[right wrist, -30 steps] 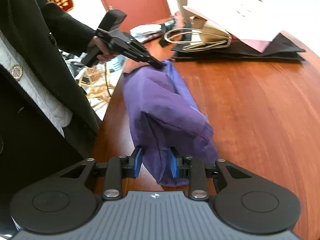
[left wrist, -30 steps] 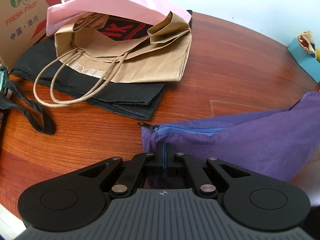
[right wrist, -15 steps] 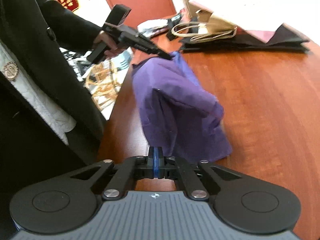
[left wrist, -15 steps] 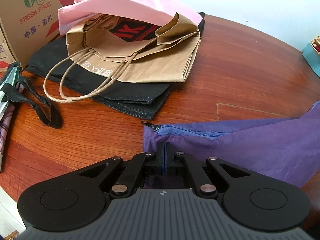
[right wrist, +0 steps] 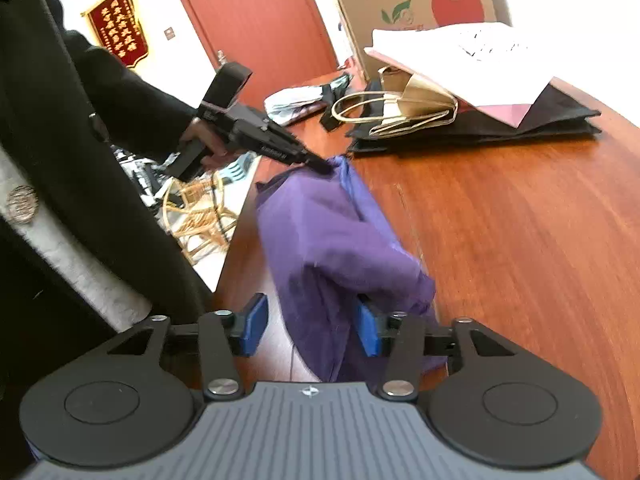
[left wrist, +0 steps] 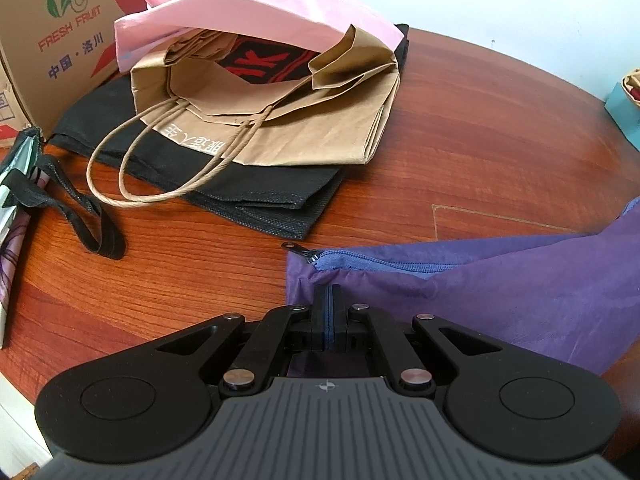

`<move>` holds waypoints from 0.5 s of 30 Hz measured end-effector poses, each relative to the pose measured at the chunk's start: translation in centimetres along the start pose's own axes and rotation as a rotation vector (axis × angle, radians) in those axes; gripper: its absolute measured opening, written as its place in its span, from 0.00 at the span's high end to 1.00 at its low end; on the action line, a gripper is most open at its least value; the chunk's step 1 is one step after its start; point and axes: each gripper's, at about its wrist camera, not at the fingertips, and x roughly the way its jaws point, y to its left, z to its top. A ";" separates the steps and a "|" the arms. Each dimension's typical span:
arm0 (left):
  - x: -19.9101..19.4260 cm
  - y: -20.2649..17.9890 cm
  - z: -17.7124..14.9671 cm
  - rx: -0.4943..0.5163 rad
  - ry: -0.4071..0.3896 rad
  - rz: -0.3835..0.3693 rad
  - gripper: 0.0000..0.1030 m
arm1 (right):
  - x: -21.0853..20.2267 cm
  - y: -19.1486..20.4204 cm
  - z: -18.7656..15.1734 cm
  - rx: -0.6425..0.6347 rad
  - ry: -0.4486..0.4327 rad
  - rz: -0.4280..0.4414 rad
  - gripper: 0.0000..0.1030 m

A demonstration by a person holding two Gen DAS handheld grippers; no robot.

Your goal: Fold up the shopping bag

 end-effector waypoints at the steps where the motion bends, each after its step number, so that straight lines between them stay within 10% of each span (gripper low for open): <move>1: 0.0 0.0 0.0 -0.001 -0.001 0.000 0.99 | 0.3 0.0 0.1 0.003 0.004 0.002 0.43; 6: 0.0 -0.1 -0.1 0.011 -0.004 0.004 0.99 | 1.5 0.3 0.4 0.016 0.024 0.009 0.46; 8: 0.0 -0.3 -0.1 0.028 -0.007 0.010 0.99 | 2.1 0.4 0.5 0.021 0.032 0.012 0.70; 15: -0.1 -0.6 -0.2 0.053 -0.014 0.025 0.99 | 3.9 0.7 1.0 0.040 0.060 0.023 0.93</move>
